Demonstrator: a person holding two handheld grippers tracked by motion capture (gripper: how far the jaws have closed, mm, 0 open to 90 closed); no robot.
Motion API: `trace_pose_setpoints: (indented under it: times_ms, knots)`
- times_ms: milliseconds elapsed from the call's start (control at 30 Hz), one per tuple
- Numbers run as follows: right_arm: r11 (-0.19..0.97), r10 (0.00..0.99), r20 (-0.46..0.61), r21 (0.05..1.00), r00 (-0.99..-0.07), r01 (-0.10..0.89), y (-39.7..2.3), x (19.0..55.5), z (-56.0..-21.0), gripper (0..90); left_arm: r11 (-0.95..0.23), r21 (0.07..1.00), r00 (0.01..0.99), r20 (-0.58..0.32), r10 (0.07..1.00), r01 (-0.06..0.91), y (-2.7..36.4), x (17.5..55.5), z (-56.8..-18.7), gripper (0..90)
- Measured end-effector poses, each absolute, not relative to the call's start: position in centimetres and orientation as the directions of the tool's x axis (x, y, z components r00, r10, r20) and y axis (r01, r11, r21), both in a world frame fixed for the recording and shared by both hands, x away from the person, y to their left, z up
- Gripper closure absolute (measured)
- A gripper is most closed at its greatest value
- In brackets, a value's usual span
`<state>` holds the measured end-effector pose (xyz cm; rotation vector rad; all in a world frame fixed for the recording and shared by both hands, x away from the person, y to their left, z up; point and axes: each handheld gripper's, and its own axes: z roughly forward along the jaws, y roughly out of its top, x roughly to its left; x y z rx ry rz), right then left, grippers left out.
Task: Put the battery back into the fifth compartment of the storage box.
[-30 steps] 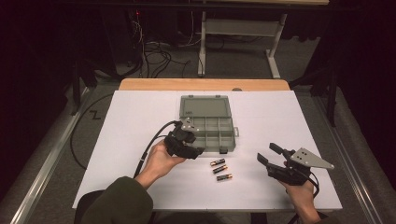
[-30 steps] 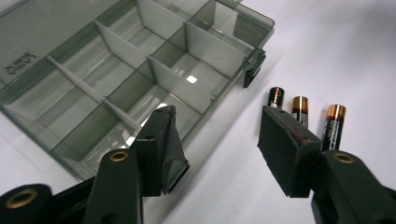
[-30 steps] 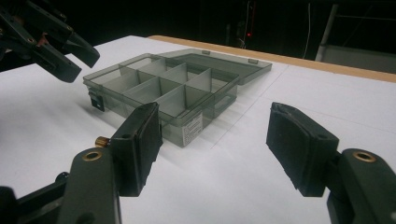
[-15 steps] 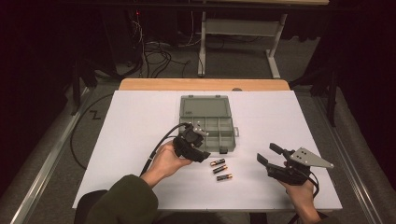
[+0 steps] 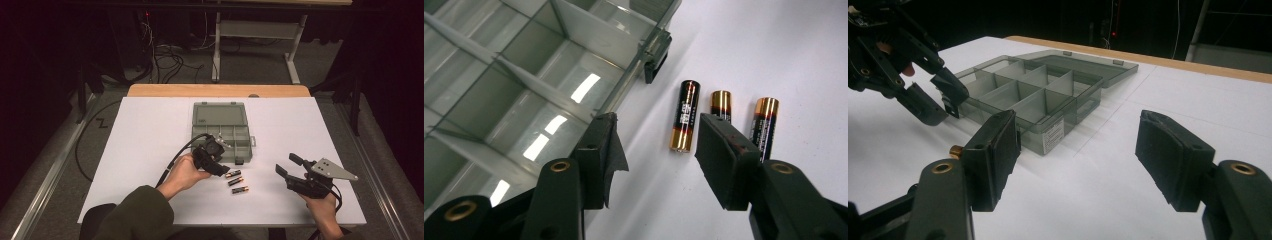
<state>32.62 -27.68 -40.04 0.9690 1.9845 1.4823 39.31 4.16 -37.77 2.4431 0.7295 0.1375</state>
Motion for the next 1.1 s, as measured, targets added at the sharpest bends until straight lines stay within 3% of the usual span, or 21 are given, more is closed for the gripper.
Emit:
trace_pose_setpoints:
  times_ms: [1100]
  knots:
    - [0.159,0.762,0.054,0.951,-0.645,0.266,-27.7,32.6,-40.0,38.0,-0.751,0.465,0.869,-0.091,0.487,0.469,1.0,40.2,-39.8,68.2]
